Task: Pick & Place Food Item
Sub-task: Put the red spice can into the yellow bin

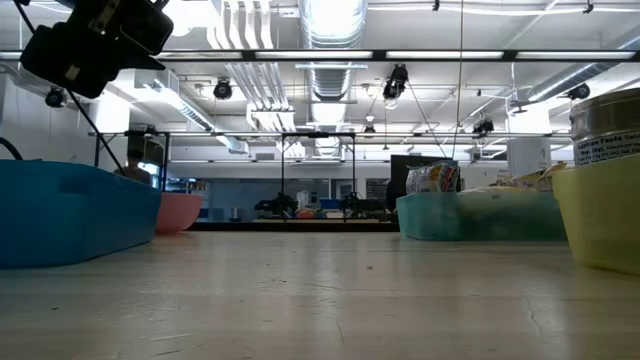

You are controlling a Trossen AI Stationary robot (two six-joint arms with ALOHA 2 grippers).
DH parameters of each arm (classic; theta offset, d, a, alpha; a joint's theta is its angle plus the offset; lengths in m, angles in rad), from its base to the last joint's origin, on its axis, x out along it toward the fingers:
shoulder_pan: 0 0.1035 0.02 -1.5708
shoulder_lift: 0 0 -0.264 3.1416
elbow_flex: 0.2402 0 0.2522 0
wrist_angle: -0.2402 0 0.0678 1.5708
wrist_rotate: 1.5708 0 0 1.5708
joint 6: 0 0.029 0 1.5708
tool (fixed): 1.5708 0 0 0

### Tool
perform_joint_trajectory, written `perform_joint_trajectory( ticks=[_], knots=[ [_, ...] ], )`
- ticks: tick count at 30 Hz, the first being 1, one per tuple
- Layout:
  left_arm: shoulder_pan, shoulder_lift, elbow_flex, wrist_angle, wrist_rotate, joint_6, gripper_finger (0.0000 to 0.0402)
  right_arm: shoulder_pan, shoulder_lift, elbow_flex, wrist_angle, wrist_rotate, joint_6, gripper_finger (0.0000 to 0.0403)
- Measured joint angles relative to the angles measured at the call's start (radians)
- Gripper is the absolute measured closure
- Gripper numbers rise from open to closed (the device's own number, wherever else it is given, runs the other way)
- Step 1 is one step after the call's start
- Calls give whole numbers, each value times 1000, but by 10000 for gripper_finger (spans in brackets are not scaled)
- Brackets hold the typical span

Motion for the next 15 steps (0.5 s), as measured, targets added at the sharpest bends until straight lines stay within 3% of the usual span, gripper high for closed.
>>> perform_joint_trajectory(
  ticks=[2, 10, 15],
  knots=[
    [0, 0, 0, 0, 0, 0, 46, 0, 0, -6, 22, -3, 0, 194],
    [0, 0, 0, 0, 0, 0, 46, 0, 23, -14, 50, -6, -5, 68],
    [0, 0, 0, 0, 0, -5, 46, 0, 26, -14, 54, -13, -8, 37]
  ],
)
